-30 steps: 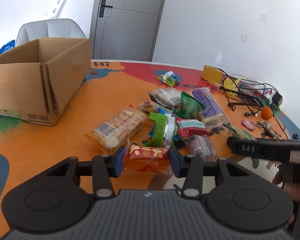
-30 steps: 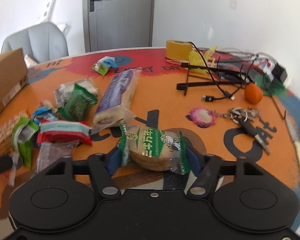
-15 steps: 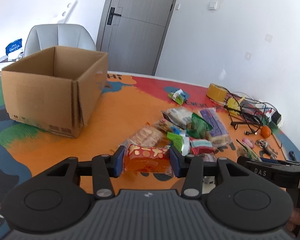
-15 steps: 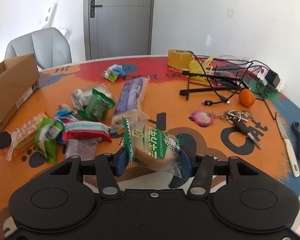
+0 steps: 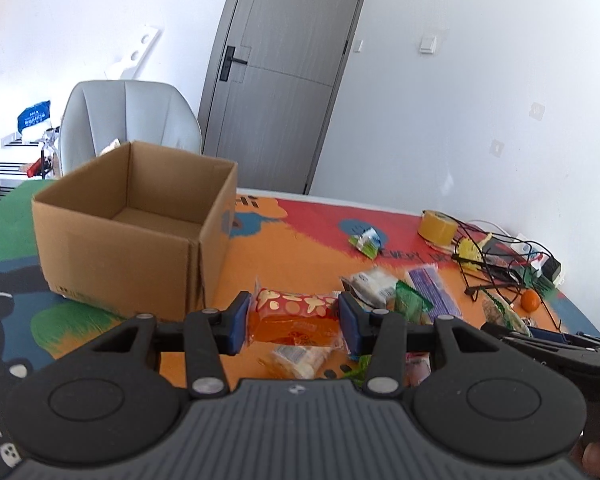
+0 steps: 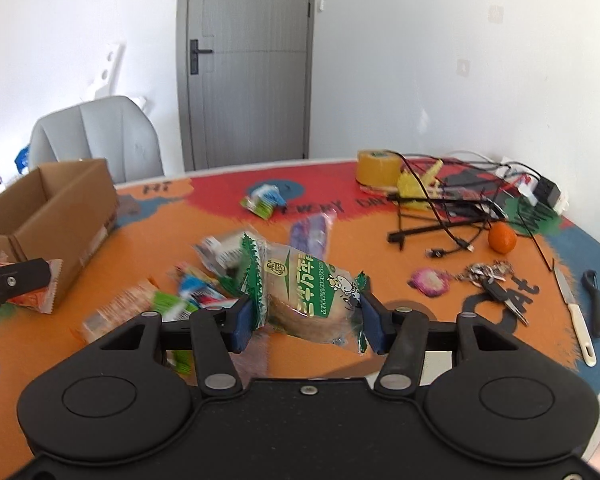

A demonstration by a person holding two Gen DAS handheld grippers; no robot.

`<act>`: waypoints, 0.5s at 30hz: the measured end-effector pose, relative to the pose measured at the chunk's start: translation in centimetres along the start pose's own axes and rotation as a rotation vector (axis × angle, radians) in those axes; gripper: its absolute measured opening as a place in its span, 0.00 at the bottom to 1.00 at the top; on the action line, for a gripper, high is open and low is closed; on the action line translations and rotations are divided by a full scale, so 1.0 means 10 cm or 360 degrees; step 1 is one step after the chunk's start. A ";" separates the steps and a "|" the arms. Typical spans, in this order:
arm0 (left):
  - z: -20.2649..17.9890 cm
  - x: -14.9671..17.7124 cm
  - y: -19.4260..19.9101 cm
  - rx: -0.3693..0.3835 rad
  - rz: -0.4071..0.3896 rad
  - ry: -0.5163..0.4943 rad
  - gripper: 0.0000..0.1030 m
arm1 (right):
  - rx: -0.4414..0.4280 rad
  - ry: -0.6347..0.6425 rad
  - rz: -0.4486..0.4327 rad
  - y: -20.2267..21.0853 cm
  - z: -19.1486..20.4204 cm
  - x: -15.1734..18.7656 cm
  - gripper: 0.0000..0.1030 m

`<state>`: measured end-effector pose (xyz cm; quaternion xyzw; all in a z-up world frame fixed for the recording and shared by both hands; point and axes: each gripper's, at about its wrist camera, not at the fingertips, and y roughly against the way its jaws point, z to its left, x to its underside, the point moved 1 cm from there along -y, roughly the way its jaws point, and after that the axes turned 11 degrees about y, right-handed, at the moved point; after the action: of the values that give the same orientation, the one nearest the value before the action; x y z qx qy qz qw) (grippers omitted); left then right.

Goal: Organize snacks
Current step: 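Carry the wafer pack in the left tool while the right tool carries the bun to the box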

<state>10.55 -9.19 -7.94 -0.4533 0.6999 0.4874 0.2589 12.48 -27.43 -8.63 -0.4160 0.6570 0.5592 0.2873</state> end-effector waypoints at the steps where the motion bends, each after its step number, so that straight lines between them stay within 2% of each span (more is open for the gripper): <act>1: 0.01 -0.02 0.01 -0.0001 -0.0007 -0.0001 0.44 | -0.0008 0.0003 -0.0011 0.02 0.03 -0.02 0.52; 15: 0.23 -0.40 0.23 -0.0096 -0.0155 -0.0023 0.44 | -0.0153 0.0002 -0.0169 0.13 0.47 -0.35 0.52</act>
<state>10.18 -5.30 -4.56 -0.4909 0.6601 0.4985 0.2736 12.63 -22.01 -5.97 -0.4639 0.6066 0.5739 0.2959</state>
